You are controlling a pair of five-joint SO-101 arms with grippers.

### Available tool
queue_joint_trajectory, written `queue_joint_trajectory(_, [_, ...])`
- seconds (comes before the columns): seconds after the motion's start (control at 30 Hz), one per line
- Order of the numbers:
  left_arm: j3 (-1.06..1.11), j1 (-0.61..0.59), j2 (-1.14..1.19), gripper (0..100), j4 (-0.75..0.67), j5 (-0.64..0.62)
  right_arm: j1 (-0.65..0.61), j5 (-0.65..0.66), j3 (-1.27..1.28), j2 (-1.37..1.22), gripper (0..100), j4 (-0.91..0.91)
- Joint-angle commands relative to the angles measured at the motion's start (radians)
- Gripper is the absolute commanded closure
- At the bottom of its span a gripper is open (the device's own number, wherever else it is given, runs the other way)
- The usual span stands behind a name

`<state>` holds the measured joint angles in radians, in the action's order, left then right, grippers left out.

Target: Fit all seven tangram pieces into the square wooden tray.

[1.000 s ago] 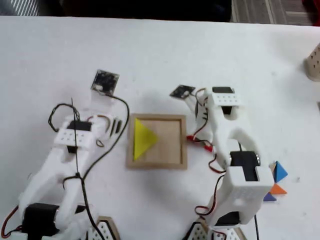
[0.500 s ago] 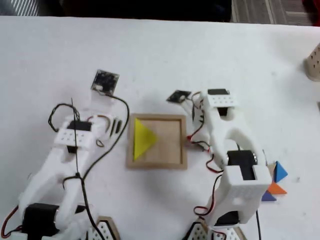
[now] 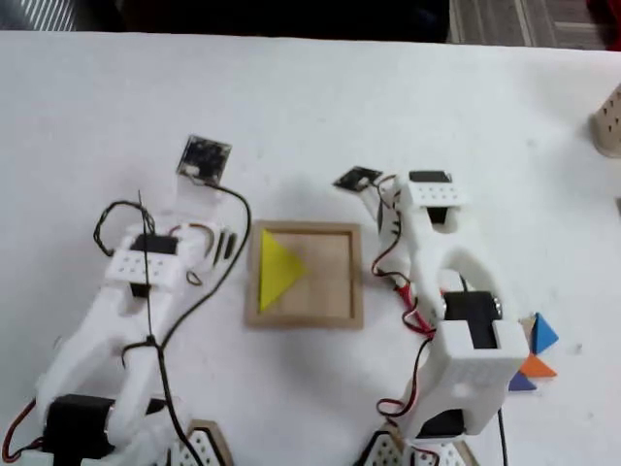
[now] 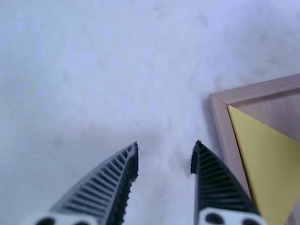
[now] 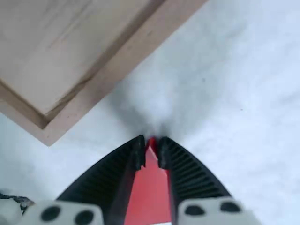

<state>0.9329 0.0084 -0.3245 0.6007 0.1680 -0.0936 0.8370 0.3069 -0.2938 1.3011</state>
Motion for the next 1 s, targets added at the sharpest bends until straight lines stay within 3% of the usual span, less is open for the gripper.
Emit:
queue_joint_trajectory(0.0, [-0.008,0.012,-0.045,80,-0.014,0.008,-0.004,-0.011,-0.006,0.007,96.7,-0.004])
queue_joint_trajectory(0.13, [-0.008,0.012,-0.045,80,-0.014,0.008,0.018,-0.031,-0.058,0.053,94.6,0.050])
queue_joint_trajectory(0.3, [-0.008,0.012,-0.045,80,-0.014,0.049,0.081,-0.155,-0.172,0.199,80.4,0.179])
queue_joint_trajectory(0.47, [-0.008,0.012,-0.045,80,-0.014,0.049,0.140,-0.252,-0.115,0.274,69.8,0.225])
queue_joint_trajectory(0.73, [-0.008,0.012,-0.045,80,-0.014,0.051,0.163,-0.121,0.250,0.259,71.8,0.061])
queue_joint_trajectory(0.97, [-0.008,0.012,-0.045,80,-0.014,0.052,0.222,-0.023,0.305,0.248,71.0,0.039])
